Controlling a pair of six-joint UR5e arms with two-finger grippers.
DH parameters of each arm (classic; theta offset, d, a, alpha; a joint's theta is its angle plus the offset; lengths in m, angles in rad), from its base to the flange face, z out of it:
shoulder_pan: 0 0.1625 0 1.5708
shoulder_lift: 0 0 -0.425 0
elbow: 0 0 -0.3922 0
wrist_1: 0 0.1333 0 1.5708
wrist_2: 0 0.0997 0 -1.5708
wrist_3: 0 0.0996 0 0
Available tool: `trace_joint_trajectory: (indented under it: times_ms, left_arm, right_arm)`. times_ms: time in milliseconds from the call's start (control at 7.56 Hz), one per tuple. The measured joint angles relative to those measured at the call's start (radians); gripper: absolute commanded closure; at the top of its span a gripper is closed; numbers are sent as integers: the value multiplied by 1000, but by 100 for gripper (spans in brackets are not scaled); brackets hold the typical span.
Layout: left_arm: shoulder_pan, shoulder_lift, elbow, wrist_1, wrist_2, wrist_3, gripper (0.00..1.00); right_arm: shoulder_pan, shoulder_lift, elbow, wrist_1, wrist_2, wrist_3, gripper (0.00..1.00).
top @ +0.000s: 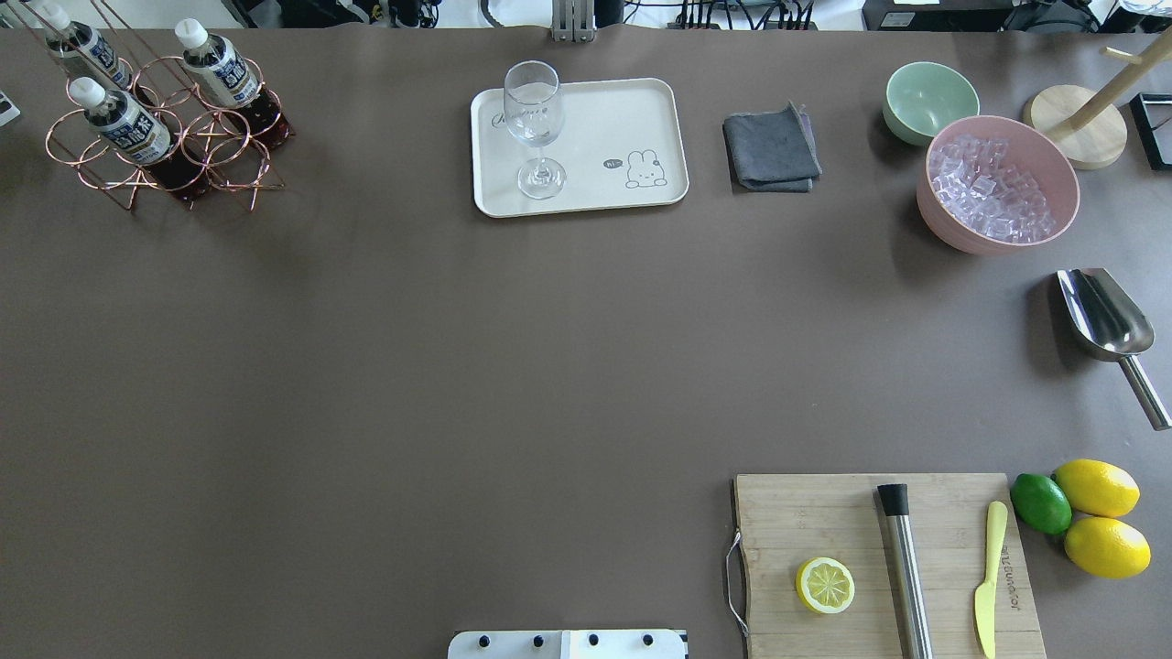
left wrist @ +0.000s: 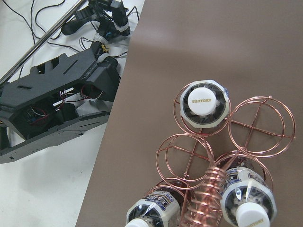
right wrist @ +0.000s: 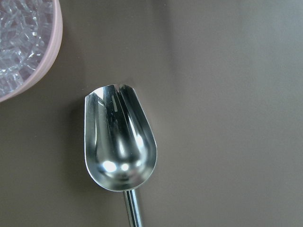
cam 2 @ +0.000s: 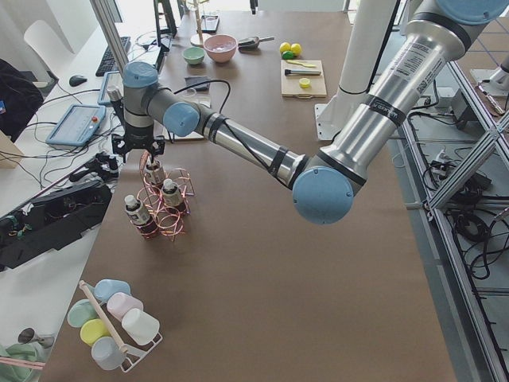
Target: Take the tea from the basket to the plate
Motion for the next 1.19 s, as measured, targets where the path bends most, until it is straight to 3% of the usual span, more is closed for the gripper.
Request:
trace_joint_trajectory:
  times_ms: [132,926,1190]
  left_arm:
    - [2,1,3,1,0,-2,98]
    - [-2,5,-50,12,-4,-9,100]
    - [-33,4,-106,99,-32,25,100]
  right_arm:
    - [0,-1,0,0,0,0,0]
    - [0,-3,-8,-1,-1,0,0]
    - [0,-3,-8,-1,-1,0,0]
